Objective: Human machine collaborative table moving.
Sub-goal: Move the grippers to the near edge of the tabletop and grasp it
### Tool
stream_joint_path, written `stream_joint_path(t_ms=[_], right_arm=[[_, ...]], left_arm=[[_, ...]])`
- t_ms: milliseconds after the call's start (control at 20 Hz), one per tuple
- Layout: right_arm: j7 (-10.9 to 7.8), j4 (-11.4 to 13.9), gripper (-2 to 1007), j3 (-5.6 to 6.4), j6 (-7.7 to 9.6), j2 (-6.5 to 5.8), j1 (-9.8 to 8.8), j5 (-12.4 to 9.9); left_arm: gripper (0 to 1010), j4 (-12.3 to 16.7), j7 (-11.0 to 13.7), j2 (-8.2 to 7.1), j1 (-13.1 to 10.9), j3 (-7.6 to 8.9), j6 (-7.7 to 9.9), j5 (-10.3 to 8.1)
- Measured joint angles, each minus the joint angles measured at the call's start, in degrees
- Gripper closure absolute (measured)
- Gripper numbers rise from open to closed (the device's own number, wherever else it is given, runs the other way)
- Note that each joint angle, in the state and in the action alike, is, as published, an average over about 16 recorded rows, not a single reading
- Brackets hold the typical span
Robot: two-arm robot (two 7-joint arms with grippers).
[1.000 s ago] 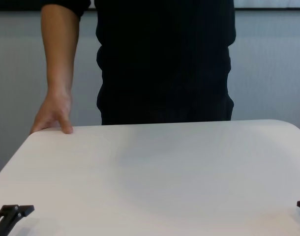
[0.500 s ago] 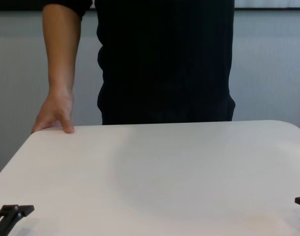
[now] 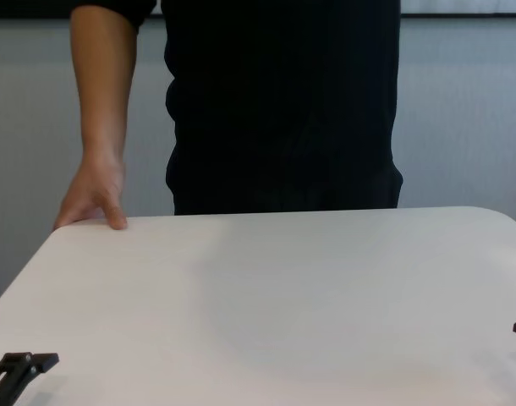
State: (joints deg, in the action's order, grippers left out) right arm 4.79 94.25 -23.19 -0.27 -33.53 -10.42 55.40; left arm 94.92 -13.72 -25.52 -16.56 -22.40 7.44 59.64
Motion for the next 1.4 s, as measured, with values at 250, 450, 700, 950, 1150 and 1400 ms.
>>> stream_joint_path(t_ms=[250, 450, 700, 950, 1150, 1400], right_arm=[[0.48, -0.07, 4, 0.35, -0.61, 0.11, -0.07, -0.71], [0.48, -0.09, 5, 0.43, -0.74, 0.15, -0.12, -0.85], [0.31, -0.09, 4, 0.37, -0.54, 0.15, -0.12, -0.70], [0.20, -0.08, 9, 0.32, -0.35, 0.14, -0.11, -0.56], [0.13, -0.07, 39, 0.29, -0.25, 0.13, -0.10, -0.49], [0.07, -0.06, 116, 0.27, -0.14, 0.12, -0.10, -0.42]], left_arm=[[10, 0.00, 0.00, 0.00, 0.00, 0.00, 0.00, 0.00], [10, 0.00, 0.00, 0.00, 0.00, 0.00, 0.00, 0.00], [11, 0.00, 0.00, 0.00, 0.00, 0.00, 0.00, 0.00], [32, 0.00, 0.00, 0.00, 0.00, 0.00, 0.00, 0.00], [81, 0.00, 0.00, 0.00, 0.00, 0.00, 0.00, 0.00], [189, 0.00, 0.00, 0.00, -0.01, 0.00, 0.00, 0.00]])
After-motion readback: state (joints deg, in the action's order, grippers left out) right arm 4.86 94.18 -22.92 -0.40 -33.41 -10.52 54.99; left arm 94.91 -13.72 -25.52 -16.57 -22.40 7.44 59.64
